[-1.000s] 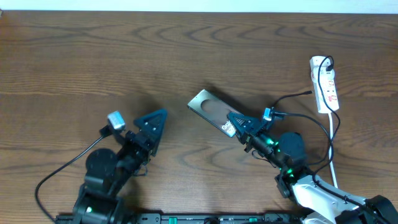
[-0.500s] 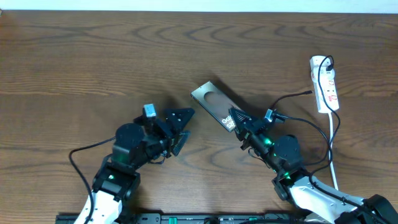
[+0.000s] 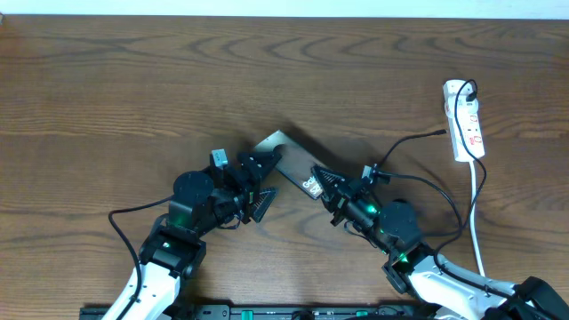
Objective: Plug charger to phone and switch on socket
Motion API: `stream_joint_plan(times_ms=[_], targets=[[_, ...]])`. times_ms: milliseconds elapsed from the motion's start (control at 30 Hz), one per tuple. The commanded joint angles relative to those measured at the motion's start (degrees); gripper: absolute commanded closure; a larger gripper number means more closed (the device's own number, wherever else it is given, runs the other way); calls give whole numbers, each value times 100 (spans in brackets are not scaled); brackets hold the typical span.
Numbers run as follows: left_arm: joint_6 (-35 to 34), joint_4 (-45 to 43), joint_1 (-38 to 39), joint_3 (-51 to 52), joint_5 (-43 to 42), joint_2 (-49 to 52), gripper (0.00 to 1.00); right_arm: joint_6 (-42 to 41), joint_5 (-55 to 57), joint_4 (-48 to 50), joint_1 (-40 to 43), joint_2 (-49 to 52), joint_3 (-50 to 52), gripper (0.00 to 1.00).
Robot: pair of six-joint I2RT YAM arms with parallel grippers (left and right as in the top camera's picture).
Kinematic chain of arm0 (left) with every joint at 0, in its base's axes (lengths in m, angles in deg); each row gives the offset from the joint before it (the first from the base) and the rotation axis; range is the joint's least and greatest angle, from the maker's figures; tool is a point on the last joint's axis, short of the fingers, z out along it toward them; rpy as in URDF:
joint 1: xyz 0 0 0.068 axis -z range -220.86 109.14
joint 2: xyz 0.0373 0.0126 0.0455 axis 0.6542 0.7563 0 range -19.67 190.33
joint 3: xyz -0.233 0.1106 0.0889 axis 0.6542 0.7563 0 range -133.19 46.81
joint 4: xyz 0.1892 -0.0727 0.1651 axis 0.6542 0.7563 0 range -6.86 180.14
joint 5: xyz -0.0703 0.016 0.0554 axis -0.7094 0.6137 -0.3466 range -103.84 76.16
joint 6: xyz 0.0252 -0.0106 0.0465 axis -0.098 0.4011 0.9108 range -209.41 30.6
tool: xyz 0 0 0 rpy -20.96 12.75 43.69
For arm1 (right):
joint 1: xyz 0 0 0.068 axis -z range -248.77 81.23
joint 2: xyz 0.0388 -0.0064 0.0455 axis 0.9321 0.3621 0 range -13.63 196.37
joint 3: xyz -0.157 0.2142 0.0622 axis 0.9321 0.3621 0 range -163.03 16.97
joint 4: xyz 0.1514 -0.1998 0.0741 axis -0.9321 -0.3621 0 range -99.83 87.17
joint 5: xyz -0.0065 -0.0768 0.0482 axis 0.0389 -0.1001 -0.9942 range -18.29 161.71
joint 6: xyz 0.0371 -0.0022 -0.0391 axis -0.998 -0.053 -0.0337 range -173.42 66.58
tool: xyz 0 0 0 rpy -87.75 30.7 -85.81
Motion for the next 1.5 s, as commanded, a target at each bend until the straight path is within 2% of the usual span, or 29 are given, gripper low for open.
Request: stream_joint_plan(times_ms=[0, 167, 267, 367, 500, 633, 933, 1033, 1367, 1467], targets=[[-229, -94, 85, -33, 33, 11, 6, -116, 66, 59, -175, -98, -105, 99], [-245, -111, 485, -33, 380, 11, 16, -116, 87, 59, -293, -87, -111, 99], [-245, -111, 636, -33, 501, 11, 32, -116, 42, 66, -293, -87, -111, 99], [-243, -111, 743, -33, 579, 11, 41, -116, 39, 63, -293, -87, -111, 99], [-245, -114, 748, -33, 601, 11, 48, -114, 33, 61, -295, -87, -111, 99], [-245, -114, 748, -33, 721, 11, 54, -114, -24, 63, -334, -87, -111, 99], [-245, -111, 748, -33, 774, 11, 56, -114, 85, 59, -518, -87, -111, 99], [-245, -111, 748, -33, 774, 11, 64, -114, 136, 61, -518, -87, -111, 99], [-245, -111, 748, -33, 789, 11, 74, -90, 151, 59, -518, -87, -111, 99], [-245, -111, 750, -33, 813, 22, 81, -90, 151, 59, -518, -87, -111, 99]])
